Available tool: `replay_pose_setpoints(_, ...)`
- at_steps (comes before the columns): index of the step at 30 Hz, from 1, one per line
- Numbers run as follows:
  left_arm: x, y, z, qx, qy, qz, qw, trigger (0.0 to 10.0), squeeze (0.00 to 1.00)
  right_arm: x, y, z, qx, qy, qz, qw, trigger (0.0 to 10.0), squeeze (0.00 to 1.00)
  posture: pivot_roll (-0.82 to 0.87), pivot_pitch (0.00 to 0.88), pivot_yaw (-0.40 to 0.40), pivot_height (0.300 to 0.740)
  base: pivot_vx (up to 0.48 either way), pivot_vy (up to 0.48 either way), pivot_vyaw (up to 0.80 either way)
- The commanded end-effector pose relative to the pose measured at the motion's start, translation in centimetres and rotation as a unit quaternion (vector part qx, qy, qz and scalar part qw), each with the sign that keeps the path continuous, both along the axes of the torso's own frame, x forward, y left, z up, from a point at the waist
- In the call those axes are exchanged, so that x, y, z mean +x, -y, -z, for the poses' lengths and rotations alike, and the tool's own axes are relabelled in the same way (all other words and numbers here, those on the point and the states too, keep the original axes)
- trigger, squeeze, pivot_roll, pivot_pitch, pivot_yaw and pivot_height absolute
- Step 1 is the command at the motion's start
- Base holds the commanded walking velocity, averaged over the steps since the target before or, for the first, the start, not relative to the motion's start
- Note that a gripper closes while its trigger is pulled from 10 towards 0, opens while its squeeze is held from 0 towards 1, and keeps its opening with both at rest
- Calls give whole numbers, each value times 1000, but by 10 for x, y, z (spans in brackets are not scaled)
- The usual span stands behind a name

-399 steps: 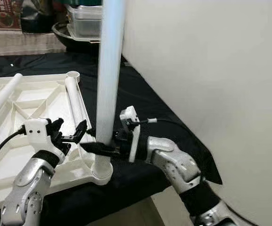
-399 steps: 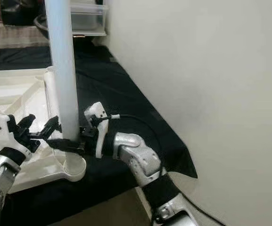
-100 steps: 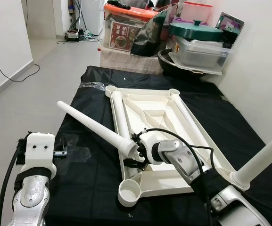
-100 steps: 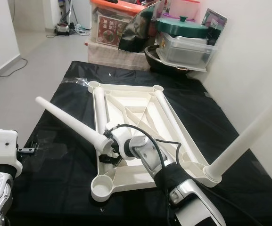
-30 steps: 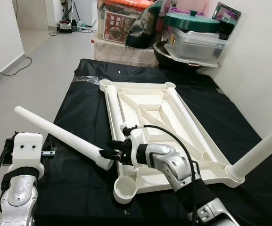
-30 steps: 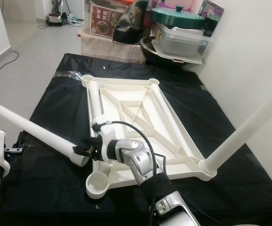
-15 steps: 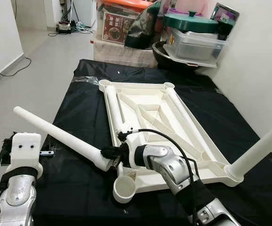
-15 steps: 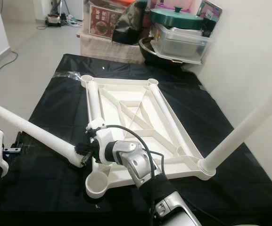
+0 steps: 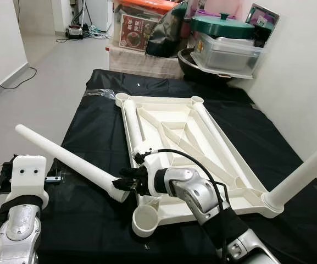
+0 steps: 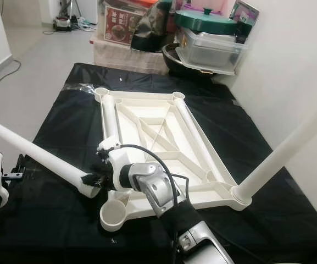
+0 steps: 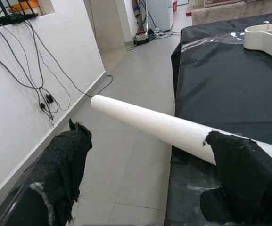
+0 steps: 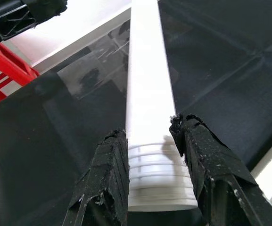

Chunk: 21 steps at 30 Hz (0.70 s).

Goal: Building children table

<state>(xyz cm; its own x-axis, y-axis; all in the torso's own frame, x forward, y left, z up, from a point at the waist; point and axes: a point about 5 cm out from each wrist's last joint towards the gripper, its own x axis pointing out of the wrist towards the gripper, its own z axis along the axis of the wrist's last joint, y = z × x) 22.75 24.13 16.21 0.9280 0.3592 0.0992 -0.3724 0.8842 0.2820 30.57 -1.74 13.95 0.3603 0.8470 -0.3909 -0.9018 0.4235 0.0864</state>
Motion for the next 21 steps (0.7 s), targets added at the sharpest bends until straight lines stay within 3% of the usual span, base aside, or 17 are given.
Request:
replay_pose_setpoints(1, 1, 0, 1, 0, 2, 3, 1000, 10000, 0, -1, -2, 1, -10, -10, -4, 1000, 10000, 0, 174, 0, -191, 714, 0, 0, 0)
replay_pose_setpoints(10, 0, -3, 0, 3, 3, -3, 1000, 10000, 0, -4, -4, 5, -31, -30, -13, 999, 10000, 0, 177, 0, -196, 714, 0, 0, 0)
replay_pose_setpoints(17, 0, -3, 1, 4, 3, -5, 1000, 10000, 0, -1, -1, 14, -77, -36, 4, 996, 10000, 0, 173, 0, -199, 714, 0, 0, 0)
replay_pose_setpoints(18, 0, -3, 1, 3, 3, -6, 1000, 10000, 0, 3, 1, 17, -85, -37, 23, 995, 10000, 1000, 174, 0, -201, 714, 0, 0, 0)
replay_pose_setpoints(21, 0, -3, 1, 4, 3, -6, 1000, 10000, 0, 5, 1, 18, -91, -37, 33, 995, 10000, 1000, 174, 0, -201, 714, 0, 0, 0)
